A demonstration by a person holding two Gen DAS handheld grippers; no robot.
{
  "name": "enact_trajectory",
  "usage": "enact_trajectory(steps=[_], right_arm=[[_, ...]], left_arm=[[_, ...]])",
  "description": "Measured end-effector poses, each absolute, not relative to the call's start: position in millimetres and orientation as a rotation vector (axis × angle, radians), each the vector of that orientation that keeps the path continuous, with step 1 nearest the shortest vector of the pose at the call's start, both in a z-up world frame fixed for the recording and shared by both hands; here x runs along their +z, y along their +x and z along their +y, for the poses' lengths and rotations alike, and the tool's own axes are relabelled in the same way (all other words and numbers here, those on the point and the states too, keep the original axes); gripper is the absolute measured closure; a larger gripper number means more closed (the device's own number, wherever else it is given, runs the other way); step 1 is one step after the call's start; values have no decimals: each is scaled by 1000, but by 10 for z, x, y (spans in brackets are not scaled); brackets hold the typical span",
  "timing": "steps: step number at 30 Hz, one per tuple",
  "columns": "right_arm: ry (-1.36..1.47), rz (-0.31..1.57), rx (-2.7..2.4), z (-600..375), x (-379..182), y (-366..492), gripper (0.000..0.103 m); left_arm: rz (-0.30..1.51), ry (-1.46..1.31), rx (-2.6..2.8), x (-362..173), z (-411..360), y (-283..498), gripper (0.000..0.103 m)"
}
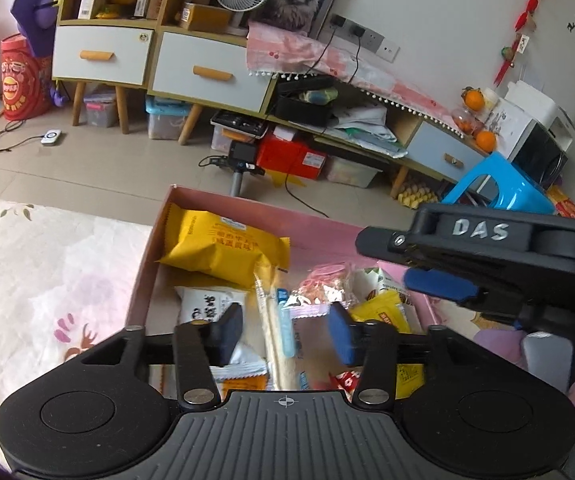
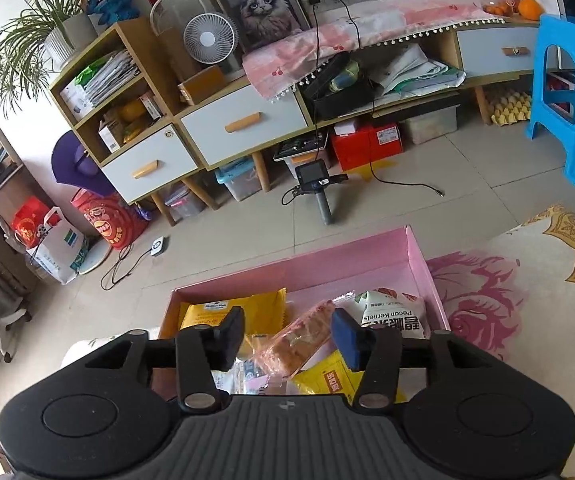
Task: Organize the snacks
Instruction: 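Lower both packs into the box and open both grippers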
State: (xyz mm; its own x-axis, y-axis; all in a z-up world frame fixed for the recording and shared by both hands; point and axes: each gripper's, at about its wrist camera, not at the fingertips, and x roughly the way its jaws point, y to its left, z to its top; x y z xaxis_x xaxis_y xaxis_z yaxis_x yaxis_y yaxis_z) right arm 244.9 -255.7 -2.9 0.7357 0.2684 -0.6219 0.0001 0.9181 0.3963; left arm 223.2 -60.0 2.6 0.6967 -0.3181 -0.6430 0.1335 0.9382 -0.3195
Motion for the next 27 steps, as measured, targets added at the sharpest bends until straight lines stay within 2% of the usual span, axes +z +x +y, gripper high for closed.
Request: enact_trajectory(steps=[2,4,14,16,27], right_arm=[[384,726,156,-2561,5,2404,52],[385,715,164,-2576,56,2357,46],[371,672,176,-2705,262,2052,29],[364,671,176,-2714,277,1989,28],[317,662,189,-2766,298,1557,19]], left_arm=[[767,-249,-250,31,-575,2199,49],[786,-237,-244,44,-550,2177,39],[772,-147,-247,181,-443,1901,26],[763,-132,-252,214,-426,1820,20],[728,-48,-285,319,-320,1463,12]])
